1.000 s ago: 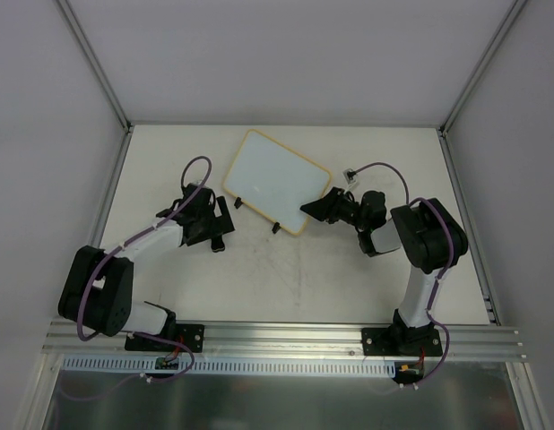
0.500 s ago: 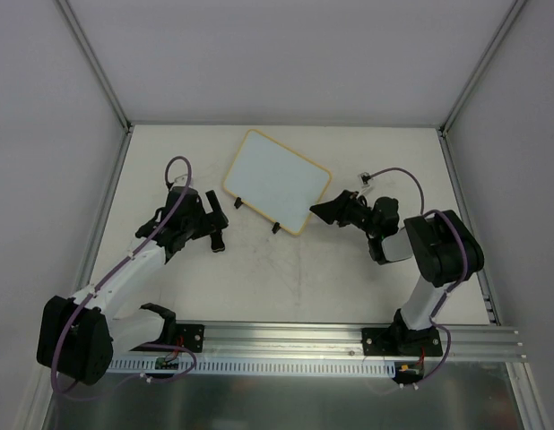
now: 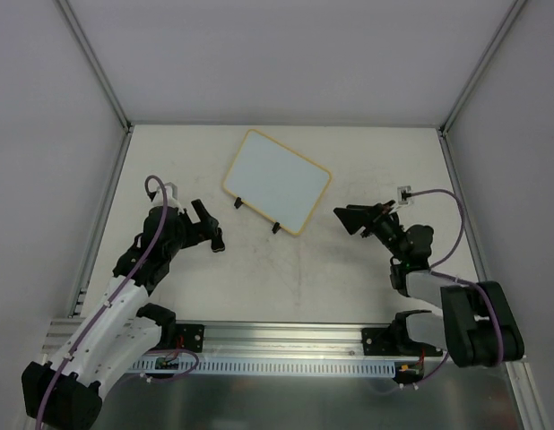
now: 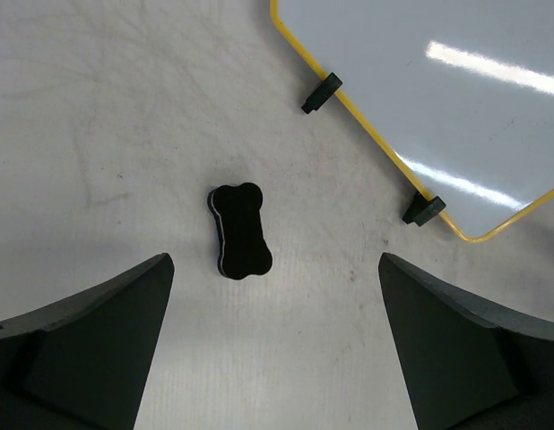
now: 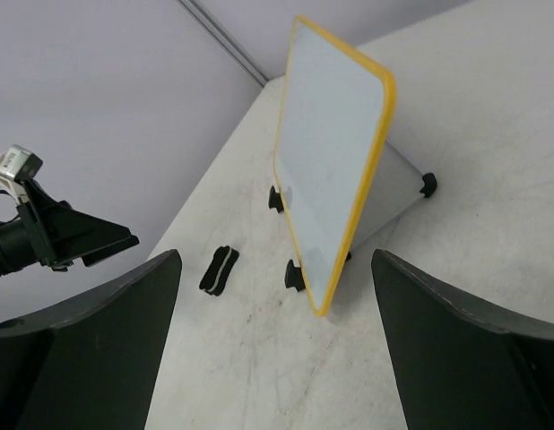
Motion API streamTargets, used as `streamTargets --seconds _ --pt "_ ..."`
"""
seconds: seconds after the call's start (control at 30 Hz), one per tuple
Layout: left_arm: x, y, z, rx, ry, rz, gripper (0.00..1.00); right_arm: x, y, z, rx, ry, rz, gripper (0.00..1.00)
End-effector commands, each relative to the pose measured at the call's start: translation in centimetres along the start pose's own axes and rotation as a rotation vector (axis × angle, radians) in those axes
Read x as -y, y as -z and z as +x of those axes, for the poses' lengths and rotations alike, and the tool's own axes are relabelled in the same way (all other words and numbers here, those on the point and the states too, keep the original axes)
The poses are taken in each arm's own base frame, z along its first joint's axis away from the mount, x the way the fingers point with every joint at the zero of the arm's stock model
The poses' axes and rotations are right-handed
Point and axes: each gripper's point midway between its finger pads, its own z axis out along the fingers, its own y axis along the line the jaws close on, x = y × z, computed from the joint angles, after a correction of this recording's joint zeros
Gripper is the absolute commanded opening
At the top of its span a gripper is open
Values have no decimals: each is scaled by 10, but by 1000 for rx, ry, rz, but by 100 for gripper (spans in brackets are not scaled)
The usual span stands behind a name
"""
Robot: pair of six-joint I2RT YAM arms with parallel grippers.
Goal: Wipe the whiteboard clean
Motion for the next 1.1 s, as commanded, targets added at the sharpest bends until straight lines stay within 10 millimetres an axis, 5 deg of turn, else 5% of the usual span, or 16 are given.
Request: streamTargets --seconds 0.0,0.17,0.33,0.57,1.07 --pt "-17 3 5 22 -37 -41 99 -13 16 -15 79 94 -12 91" --pt "-30 6 16 43 -43 -57 99 -4 39 -2 27 170 91 89" --pt "-21 12 24 44 -27 18 99 14 60 2 -55 241 266 96" --pt "-31 15 32 99 10 22 99 41 75 17 -38 168 386 99" --pt "-35 6 34 72 -2 -19 99 42 66 21 -50 105 365 99"
